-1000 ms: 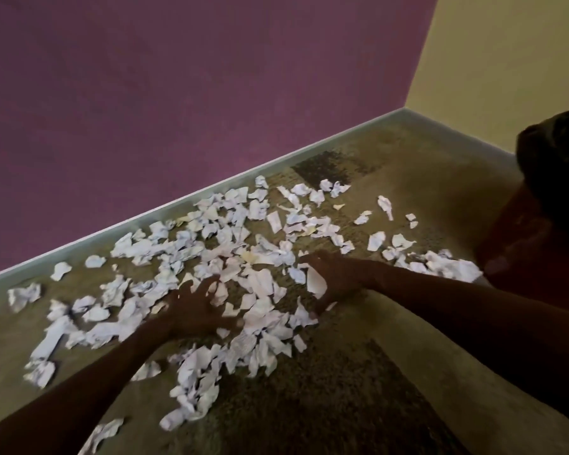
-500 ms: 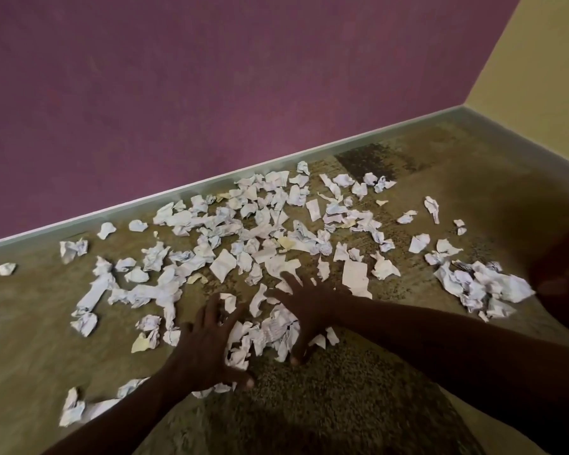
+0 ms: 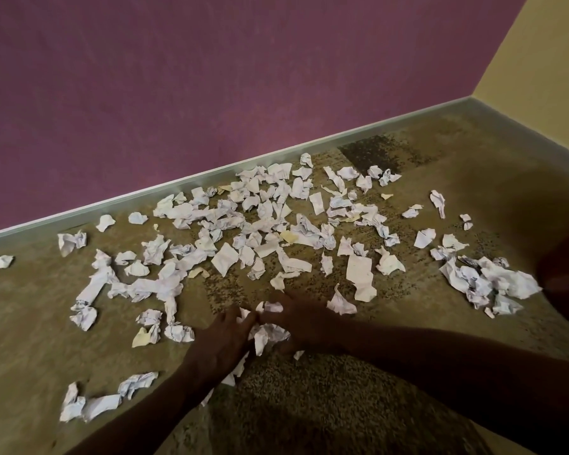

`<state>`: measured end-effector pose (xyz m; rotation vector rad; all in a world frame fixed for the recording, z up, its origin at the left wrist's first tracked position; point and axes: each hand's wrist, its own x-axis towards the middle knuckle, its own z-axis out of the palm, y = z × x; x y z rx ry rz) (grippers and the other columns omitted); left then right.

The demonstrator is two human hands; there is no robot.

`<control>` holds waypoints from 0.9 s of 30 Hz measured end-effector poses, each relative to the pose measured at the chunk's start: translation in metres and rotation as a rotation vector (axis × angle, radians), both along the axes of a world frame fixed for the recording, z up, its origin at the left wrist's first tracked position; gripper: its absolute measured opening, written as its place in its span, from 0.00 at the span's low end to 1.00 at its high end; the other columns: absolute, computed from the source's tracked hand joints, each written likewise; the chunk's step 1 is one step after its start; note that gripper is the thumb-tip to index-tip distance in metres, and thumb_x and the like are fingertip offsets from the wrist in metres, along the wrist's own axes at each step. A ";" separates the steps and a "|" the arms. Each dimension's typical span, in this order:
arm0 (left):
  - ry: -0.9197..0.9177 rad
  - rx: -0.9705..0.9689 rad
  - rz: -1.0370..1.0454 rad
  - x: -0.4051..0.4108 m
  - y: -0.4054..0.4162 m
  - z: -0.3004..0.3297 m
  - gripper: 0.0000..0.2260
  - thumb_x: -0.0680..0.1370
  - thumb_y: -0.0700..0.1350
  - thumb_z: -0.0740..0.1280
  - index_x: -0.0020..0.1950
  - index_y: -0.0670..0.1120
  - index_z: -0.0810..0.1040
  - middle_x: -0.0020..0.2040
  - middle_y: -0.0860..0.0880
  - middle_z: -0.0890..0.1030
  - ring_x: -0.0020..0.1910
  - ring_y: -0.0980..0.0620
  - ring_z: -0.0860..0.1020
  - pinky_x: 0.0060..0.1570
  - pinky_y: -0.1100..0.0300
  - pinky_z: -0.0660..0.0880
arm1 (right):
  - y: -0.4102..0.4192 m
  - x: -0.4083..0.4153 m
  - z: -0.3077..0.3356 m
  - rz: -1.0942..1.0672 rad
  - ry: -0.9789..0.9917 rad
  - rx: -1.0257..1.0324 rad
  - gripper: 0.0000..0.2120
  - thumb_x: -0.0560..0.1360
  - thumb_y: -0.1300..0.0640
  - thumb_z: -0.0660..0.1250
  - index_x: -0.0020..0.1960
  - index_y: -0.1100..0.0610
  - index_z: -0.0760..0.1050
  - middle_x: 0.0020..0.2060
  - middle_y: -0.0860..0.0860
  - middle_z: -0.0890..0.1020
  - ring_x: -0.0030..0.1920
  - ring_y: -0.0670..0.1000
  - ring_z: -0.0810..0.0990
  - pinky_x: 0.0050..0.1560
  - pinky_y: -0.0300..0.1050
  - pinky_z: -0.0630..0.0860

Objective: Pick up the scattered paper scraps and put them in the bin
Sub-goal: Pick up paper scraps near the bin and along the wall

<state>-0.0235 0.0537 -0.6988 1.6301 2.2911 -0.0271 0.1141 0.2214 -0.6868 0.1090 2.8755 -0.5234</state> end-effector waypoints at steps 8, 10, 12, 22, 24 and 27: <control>-0.028 -0.002 -0.007 -0.014 0.013 0.008 0.27 0.77 0.65 0.46 0.72 0.54 0.63 0.64 0.46 0.71 0.59 0.46 0.75 0.52 0.53 0.75 | 0.031 -0.002 0.023 -0.178 0.111 -0.250 0.20 0.69 0.51 0.74 0.59 0.51 0.73 0.51 0.51 0.74 0.50 0.51 0.73 0.49 0.51 0.76; -0.093 0.054 0.035 -0.018 0.018 0.013 0.19 0.82 0.58 0.53 0.72 0.54 0.65 0.63 0.47 0.72 0.58 0.47 0.76 0.52 0.55 0.75 | 0.045 0.000 0.036 -0.239 0.129 -0.283 0.20 0.71 0.50 0.73 0.60 0.51 0.73 0.53 0.51 0.74 0.51 0.50 0.73 0.49 0.46 0.75; -0.118 0.150 0.062 -0.019 0.025 0.023 0.15 0.82 0.55 0.56 0.68 0.55 0.67 0.60 0.48 0.74 0.53 0.50 0.77 0.48 0.58 0.75 | 0.058 0.001 0.052 -0.307 0.155 -0.318 0.19 0.71 0.52 0.72 0.60 0.52 0.73 0.54 0.51 0.73 0.52 0.51 0.74 0.50 0.46 0.75; -0.107 0.561 0.115 -0.011 0.097 0.112 0.11 0.82 0.50 0.59 0.62 0.48 0.71 0.56 0.45 0.79 0.49 0.48 0.76 0.44 0.59 0.66 | 0.118 0.006 0.133 -0.491 0.297 -0.147 0.30 0.72 0.51 0.74 0.70 0.56 0.69 0.65 0.55 0.73 0.64 0.54 0.71 0.56 0.37 0.62; -0.131 0.621 0.134 -0.010 0.113 0.131 0.10 0.82 0.50 0.59 0.60 0.48 0.71 0.52 0.45 0.80 0.45 0.50 0.74 0.42 0.58 0.66 | 0.128 0.013 0.151 -0.534 0.340 -0.121 0.31 0.72 0.51 0.74 0.71 0.56 0.69 0.67 0.56 0.73 0.66 0.54 0.71 0.58 0.38 0.63; -0.132 0.697 0.120 -0.006 0.135 0.157 0.09 0.82 0.50 0.58 0.58 0.47 0.71 0.44 0.47 0.78 0.41 0.49 0.73 0.39 0.58 0.64 | 0.143 0.024 0.176 -0.577 0.400 -0.072 0.29 0.73 0.53 0.73 0.71 0.57 0.70 0.66 0.57 0.74 0.64 0.55 0.72 0.58 0.40 0.64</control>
